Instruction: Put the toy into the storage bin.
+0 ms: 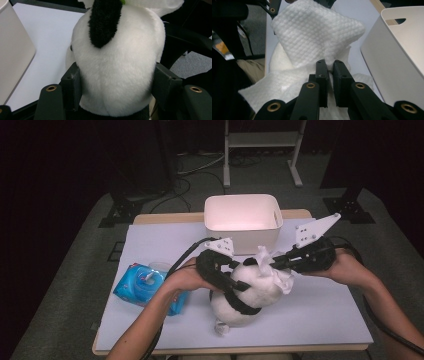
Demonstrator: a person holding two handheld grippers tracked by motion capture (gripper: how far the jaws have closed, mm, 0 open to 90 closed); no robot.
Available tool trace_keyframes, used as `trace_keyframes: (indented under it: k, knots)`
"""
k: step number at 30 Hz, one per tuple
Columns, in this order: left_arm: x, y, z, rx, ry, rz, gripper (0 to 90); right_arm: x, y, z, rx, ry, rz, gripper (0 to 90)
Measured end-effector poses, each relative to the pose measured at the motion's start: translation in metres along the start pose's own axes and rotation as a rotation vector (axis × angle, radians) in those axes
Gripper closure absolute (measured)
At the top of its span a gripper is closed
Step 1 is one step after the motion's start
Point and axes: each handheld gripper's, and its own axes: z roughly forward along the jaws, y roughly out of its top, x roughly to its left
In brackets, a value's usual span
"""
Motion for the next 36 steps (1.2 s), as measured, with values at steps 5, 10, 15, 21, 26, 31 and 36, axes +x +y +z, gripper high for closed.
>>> trace_keyframes:
  k: [5,10,15,21,26,31,36]
  knots:
    - [0.001,0.004,0.006,0.007,-0.006,0.009,34.4,-0.002,0.003,-0.001,0.017,-0.003,0.006,82.3]
    - [-0.001,0.01,0.014,0.019,-0.008,0.03,33.7,-0.003,0.002,-0.004,0.001,0.005,0.002,82.4]
    - [-0.003,0.015,0.025,0.047,-0.005,0.046,32.2,0.002,0.004,-0.002,0.023,0.024,-0.01,82.5]
    - [-0.003,0.015,0.031,0.044,-0.015,0.039,29.1,-0.001,-0.008,-0.001,0.031,0.034,0.021,82.4]
    - [-0.002,0.015,0.033,0.042,-0.018,0.038,26.5,-0.002,-0.014,-0.001,0.029,0.035,0.037,82.4]
    - [-0.002,0.014,0.033,0.041,-0.023,0.031,23.4,-0.002,-0.016,-0.001,0.036,0.033,0.036,82.3]
    - [-0.002,0.011,0.032,0.039,-0.01,0.023,20.3,-0.003,-0.021,-0.002,0.039,0.03,0.047,82.3]
